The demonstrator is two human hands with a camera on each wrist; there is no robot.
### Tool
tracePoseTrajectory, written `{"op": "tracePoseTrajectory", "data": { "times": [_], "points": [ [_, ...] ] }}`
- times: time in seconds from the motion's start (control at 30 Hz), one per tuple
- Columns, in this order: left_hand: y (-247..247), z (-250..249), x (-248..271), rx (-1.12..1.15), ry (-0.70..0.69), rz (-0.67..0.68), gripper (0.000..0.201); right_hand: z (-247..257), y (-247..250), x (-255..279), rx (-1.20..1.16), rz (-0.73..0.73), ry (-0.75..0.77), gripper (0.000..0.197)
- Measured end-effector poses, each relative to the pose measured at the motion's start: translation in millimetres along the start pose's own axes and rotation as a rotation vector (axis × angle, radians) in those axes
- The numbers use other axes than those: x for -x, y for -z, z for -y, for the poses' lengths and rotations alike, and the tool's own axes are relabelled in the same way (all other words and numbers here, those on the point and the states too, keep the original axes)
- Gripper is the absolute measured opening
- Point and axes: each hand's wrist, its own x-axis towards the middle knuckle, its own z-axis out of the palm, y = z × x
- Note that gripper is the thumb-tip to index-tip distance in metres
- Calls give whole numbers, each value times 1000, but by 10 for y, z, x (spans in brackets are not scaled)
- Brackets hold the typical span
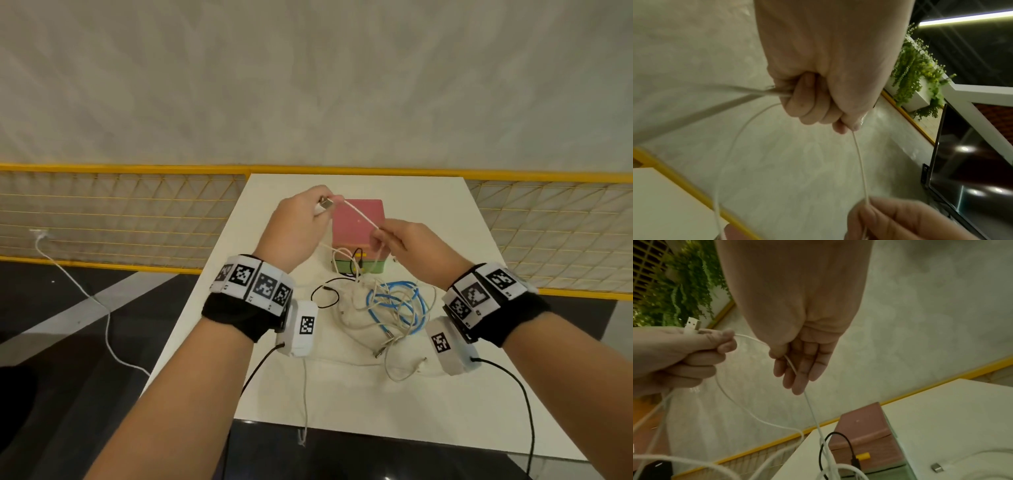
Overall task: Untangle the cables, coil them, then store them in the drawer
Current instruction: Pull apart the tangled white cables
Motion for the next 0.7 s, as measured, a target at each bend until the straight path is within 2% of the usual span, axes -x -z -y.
{"op": "tracePoseTrajectory", "data": {
  "times": [0.1,0.2,0.23,0.3,0.37,0.4,0.43,0.47,0.5,0.53,0.57,0.63,0.7],
  "points": [
    [30,14,42,-40,3,10,28,-5,59,31,59,-71,65,24],
    [25,9,65,7,-2,-155,24,70,123,-17,35,-201,75,23],
    [32,-9,67,47,1,-225,23,66,109,-43,64,-186,39,24],
    [47,-40,62,119,6,-343,21,49,12,-78,148,-65,-45,25],
    [51,-53,53,162,22,-400,15,59,-100,-104,105,4,-80,25],
    [38,-58,51,138,28,-384,20,89,-139,-119,45,11,-89,25],
    [13,-58,60,86,29,-316,36,124,-165,-135,-26,9,-100,25],
    [-24,-56,71,16,15,-204,50,178,-178,-142,-86,4,-107,24],
    [-72,-62,81,-61,3,-74,54,229,-182,-156,-129,-6,-98,23],
    [-121,-62,78,-138,-11,33,46,289,-176,-168,-144,-25,-67,24],
    [-155,-66,67,-193,-11,86,32,335,-175,-172,-149,-49,-27,25],
    [-161,-71,28,-191,-7,42,17,333,-190,-185,-181,-88,7,24],
    [-110,-87,1,-132,-26,-96,16,211,-256,-174,-246,-83,-56,22]
  ]
}}
